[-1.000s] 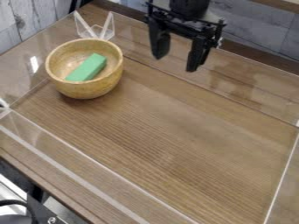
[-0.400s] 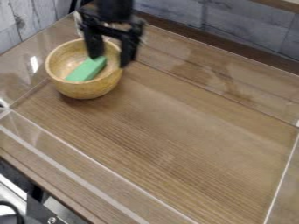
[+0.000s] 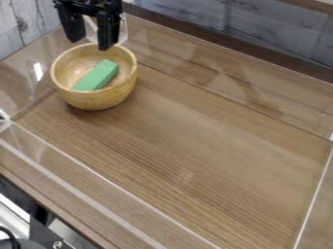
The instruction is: Move green object from inside the wooden bowl to the table next to it
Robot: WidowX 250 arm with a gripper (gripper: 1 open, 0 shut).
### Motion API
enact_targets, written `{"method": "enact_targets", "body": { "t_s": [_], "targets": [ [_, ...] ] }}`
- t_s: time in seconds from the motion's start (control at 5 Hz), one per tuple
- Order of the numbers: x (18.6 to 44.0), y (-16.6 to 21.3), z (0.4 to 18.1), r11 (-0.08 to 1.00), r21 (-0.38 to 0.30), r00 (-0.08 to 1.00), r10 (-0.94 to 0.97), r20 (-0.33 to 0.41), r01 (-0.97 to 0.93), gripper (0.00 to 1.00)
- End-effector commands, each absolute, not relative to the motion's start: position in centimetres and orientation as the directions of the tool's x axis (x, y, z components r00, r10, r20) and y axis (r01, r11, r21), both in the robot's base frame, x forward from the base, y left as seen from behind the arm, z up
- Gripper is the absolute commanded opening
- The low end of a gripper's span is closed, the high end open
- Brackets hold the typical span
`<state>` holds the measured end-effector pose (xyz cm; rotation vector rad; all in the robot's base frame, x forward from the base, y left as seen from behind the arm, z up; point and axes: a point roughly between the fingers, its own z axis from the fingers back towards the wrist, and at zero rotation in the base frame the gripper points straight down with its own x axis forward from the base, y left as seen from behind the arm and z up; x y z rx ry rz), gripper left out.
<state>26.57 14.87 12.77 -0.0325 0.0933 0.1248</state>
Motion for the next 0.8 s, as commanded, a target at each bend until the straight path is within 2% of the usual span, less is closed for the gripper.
{"method": "enact_targets", "body": {
  "t_s": [0.0,0.2,0.6],
  "targets": [
    [27.2,14.8,12.7,0.981,0.004,0.979,0.192,-0.062,-0.192,1.0],
    [27.4,13.9,10.8,0.968,0.01,0.965,0.252,-0.08,-0.252,1.0],
    [26.1,16.0,10.9,0.953,0.015,0.949,0.303,-0.089,-0.302,1.0]
  ]
}}
